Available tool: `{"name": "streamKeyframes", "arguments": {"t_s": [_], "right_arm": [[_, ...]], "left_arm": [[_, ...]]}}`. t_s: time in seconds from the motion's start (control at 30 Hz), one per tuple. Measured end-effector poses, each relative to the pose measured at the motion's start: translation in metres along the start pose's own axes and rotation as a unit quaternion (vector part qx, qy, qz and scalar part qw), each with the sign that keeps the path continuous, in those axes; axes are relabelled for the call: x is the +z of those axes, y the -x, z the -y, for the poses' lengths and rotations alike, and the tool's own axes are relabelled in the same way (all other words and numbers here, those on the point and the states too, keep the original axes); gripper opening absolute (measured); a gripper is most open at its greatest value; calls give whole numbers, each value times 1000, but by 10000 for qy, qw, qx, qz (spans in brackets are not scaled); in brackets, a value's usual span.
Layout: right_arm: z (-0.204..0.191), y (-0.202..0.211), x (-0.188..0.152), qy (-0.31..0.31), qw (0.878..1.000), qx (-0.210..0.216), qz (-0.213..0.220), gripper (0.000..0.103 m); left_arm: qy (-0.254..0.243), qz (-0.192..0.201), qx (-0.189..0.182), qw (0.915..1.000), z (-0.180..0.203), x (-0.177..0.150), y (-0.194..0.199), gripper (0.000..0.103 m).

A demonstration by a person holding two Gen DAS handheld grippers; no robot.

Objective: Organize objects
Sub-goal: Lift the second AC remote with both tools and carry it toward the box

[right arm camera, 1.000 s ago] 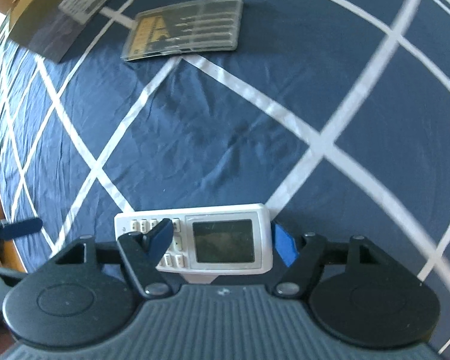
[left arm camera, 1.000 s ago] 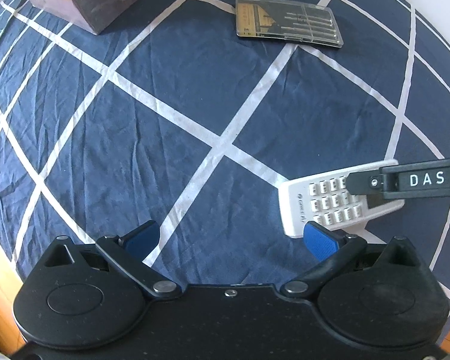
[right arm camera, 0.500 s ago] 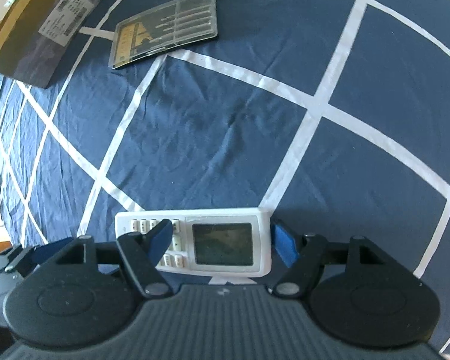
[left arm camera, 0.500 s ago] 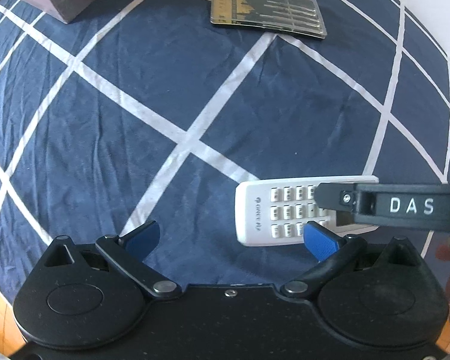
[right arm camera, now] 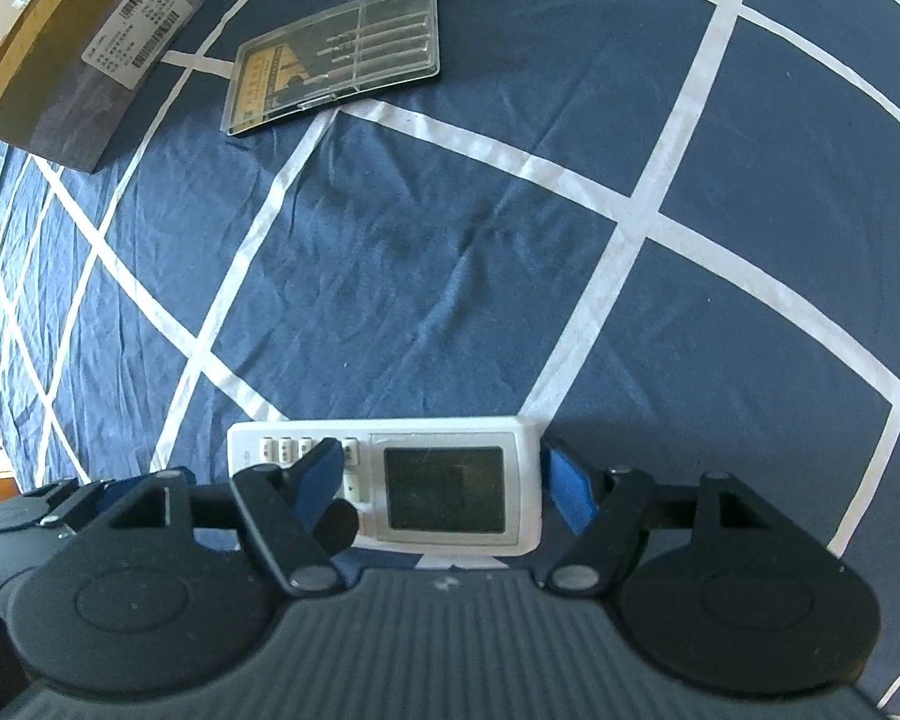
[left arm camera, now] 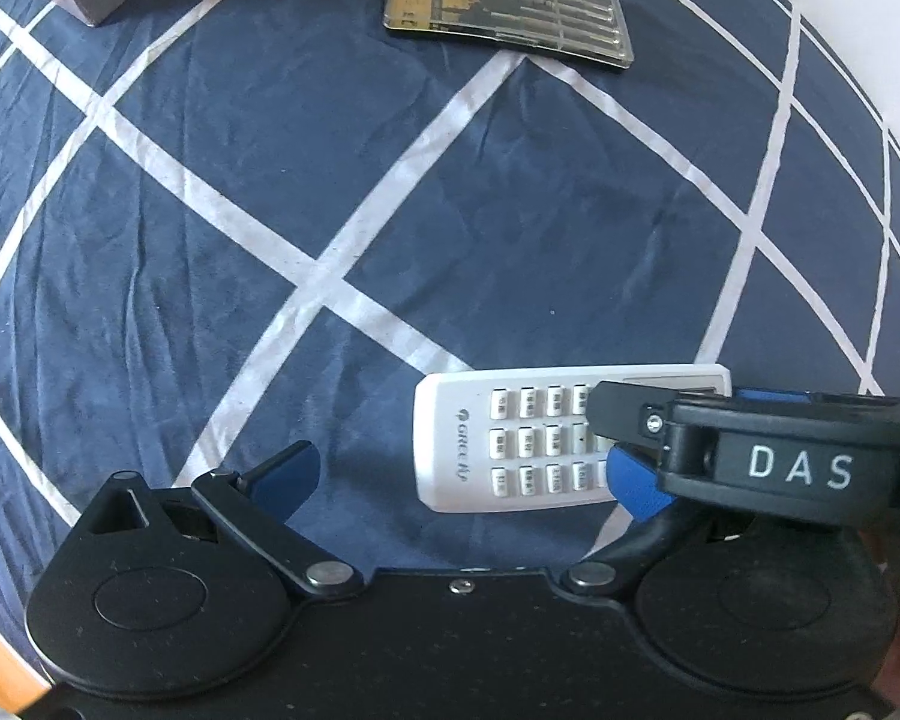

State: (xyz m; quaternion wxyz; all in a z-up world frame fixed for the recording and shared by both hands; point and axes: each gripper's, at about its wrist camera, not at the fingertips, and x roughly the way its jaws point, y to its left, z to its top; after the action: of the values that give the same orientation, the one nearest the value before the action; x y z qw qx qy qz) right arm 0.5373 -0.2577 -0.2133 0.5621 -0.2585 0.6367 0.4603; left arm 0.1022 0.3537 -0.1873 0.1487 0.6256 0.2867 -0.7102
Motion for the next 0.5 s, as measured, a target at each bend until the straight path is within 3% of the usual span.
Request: {"name": "streamKeyframes", "arguments": {"t_s": [0.2,0.4,0.5], "right_arm": [[-1,-1,1,-23,10000,43,7,71],[0,-2,4,6,10000,74,-27,71],[0,-2,5,8,10000,75,-29,71]], "left_arm": [[-40,-76,-165,9998,7,0,-2,93],[-113,-57,-362,9993,12,2,1,76],[-119,-82,-342,9993,15,2,2,76]]}}
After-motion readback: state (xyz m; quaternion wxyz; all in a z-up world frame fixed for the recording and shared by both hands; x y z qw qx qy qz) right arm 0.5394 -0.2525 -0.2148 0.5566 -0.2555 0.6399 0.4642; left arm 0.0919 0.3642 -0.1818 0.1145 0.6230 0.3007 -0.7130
